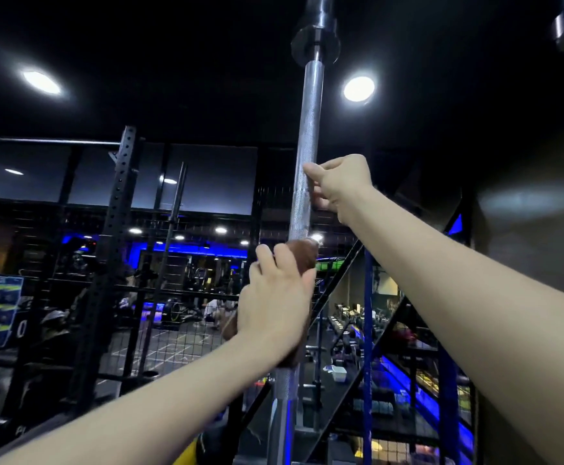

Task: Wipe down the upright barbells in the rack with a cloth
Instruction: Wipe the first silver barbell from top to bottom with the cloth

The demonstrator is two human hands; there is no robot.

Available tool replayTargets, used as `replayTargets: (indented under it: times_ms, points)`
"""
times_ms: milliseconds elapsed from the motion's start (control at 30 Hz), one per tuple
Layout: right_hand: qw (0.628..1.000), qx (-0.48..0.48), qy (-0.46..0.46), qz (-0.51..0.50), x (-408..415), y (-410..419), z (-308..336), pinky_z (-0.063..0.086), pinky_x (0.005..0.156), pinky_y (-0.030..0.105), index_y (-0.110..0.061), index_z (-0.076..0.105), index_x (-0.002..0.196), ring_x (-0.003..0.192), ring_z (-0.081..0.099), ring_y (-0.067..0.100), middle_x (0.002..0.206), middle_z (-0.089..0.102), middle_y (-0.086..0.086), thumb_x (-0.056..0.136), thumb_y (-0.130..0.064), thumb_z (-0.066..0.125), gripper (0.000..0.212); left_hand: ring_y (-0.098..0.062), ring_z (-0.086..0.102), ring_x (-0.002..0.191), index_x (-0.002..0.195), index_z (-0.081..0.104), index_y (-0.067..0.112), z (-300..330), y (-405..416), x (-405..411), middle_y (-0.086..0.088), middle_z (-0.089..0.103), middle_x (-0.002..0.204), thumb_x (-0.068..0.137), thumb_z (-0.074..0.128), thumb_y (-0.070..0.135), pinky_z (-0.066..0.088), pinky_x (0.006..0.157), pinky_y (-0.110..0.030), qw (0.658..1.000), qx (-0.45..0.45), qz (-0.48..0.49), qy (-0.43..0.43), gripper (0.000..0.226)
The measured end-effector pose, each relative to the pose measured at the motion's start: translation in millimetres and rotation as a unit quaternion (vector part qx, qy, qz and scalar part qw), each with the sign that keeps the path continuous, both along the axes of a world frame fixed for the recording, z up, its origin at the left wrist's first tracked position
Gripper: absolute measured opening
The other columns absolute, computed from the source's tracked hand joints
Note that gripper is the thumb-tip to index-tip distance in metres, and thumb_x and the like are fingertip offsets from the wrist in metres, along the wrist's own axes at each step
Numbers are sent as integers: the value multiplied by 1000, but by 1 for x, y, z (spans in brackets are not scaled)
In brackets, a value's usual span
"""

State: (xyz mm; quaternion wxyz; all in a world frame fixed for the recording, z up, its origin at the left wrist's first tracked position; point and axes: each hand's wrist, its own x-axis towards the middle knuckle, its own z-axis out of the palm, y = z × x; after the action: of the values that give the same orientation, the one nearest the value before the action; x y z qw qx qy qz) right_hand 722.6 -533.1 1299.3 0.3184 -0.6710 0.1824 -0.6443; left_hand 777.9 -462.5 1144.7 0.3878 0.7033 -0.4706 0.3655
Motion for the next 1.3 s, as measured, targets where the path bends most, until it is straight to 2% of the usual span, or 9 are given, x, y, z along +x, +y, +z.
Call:
replayTargets:
  times_ms: [100, 333, 500, 567, 700, 867, 1033, 1167, 1300]
  points:
    - [1000, -12, 6, -12, 0, 5, 2, 59, 71, 51, -9, 57, 63, 80, 69, 39, 91, 68, 25, 81, -16, 75, 27, -31, 50, 108, 122, 31, 8, 16, 2, 1, -12, 34, 126, 98, 34, 46, 40, 67, -36, 1000, -15, -19, 1, 46]
    - [1000, 6, 17, -18, 0, -4, -2, 56, 70, 37, -10, 63, 66, 59, 56, 21, 70, 62, 10, 78, -20, 79, 22, -37, 51, 111, 123, 32, 4, 72, -21, 5, -15, 37, 126, 98, 37, 45, 36, 67, -39, 996, -74, -49, 26, 48]
    - [1000, 15, -4, -4, -1, 6, -7, 59, 74, 50, -8, 62, 69, 88, 69, 37, 91, 70, 20, 78, -20, 79, 22, -33, 53, 108, 122, 32, 4, 9, -5, 3, -13, 37, 126, 98, 33, 47, 33, 63, -32, 999, -31, -9, 7, 49]
    - [1000, 12, -11, -3, -3, 10, -10, 59, 73, 50, -9, 61, 67, 89, 69, 38, 91, 70, 20, 78, -19, 78, 23, -33, 53, 107, 123, 32, 5, -6, 4, 1, -13, 37, 125, 98, 33, 48, 34, 64, -33, 1000, -17, -13, 9, 50]
    - [999, 18, 13, -28, -7, 11, -19, 58, 74, 42, -11, 64, 64, 70, 67, 28, 79, 68, 13, 78, -21, 78, 22, -36, 50, 113, 127, 32, 6, 53, -3, 1, -14, 37, 128, 97, 38, 46, 42, 75, -44, 994, -72, -66, 46, 50]
    - [992, 96, -1, 85, -18, 13, -30, 48, 41, 20, -5, 56, 66, 34, 44, 9, 45, 50, 4, 88, -3, 65, 24, -36, 51, 112, 125, 33, 5, 62, -15, 0, -14, 37, 126, 97, 37, 47, 38, 71, -42, 992, -80, -74, 61, 50]
    - [997, 63, 26, 47, -14, 22, -52, 60, 70, 38, -8, 63, 68, 70, 59, 20, 79, 63, 15, 83, -11, 73, 18, -31, 52, 109, 123, 32, 6, -16, 2, 2, -12, 36, 125, 98, 33, 47, 32, 65, -32, 1000, 10, -11, 22, 49]
    - [997, 59, 45, 21, -14, 20, -46, 60, 73, 38, -8, 63, 69, 63, 55, 18, 76, 61, 14, 82, -14, 75, 18, -34, 51, 110, 123, 32, 7, 12, 1, 3, -12, 38, 125, 98, 34, 47, 34, 67, -37, 999, -26, -35, 28, 48]
    - [996, 67, 52, 16, -14, 15, -40, 59, 62, 32, 1, 69, 88, 59, 54, 16, 77, 62, 14, 81, -13, 76, 17, -36, 50, 113, 125, 32, 6, 45, -15, 2, -14, 38, 127, 97, 37, 46, 37, 70, -41, 997, -56, -41, 32, 49]
